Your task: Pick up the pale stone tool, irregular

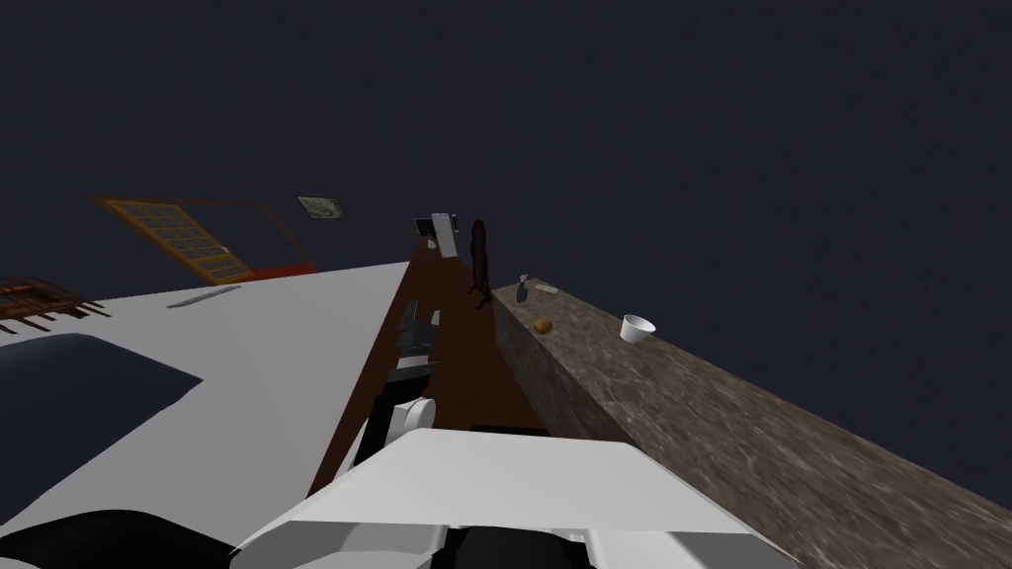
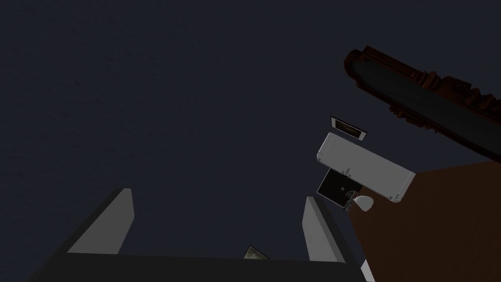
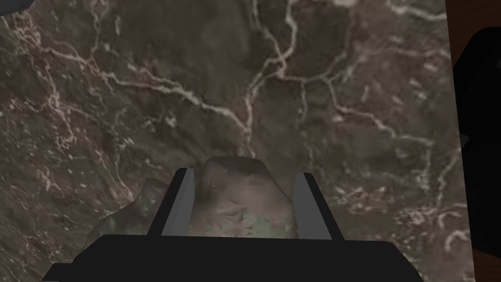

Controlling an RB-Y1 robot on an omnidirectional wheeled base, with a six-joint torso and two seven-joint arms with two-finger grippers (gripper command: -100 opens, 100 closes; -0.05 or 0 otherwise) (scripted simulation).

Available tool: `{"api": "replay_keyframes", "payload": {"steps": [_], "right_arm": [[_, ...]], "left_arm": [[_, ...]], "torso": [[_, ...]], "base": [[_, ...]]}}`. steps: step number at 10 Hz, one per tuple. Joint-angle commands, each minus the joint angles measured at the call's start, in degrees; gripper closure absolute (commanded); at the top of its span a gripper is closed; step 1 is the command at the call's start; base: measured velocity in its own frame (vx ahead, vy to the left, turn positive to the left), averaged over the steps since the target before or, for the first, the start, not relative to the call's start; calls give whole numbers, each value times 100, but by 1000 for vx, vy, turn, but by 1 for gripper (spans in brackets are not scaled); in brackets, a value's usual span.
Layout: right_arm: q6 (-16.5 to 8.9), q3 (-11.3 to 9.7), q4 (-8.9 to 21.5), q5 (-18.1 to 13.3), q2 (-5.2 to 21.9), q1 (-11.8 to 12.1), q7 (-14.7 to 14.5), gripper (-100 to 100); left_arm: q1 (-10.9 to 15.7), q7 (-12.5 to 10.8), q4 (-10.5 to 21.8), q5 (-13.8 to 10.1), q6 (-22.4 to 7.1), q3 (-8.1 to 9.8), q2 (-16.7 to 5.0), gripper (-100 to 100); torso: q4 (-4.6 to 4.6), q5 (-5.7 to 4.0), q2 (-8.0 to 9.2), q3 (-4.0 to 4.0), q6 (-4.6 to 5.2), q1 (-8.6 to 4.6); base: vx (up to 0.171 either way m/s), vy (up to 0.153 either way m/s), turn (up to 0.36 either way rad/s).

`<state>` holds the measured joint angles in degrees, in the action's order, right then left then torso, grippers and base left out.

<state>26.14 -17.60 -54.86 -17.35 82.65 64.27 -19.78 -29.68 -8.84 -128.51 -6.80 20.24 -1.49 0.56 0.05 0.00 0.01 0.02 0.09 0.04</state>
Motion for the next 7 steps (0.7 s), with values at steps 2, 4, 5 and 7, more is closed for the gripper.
{"api": "replay_keyframes", "payload": {"steps": [2,4,5,7], "right_arm": [[129,170,132,-440,-9,-70,254,100],[243,312,248,-747,-10,-137,483,100],[243,312,248,-930,-10,-137,483,100],[235,292,252,-837,-26,-137,450,0]], "left_arm": [[0,0,0,0,0,0,0,0],[0,0,0,0,0,0,0,0],[-1,0,0,0,0,0,0,0],[0,0,0,0,0,0,0,0]], "torso": [[0,2,-4,-2,0,2],[0,1,1,0,-3,-2],[-1,2,3,1,6,-2],[-1,3,3,1,-3,0]], "base": [[35,20,-92],[18,10,-71],[27,18,-80],[5,4,-4]]}}
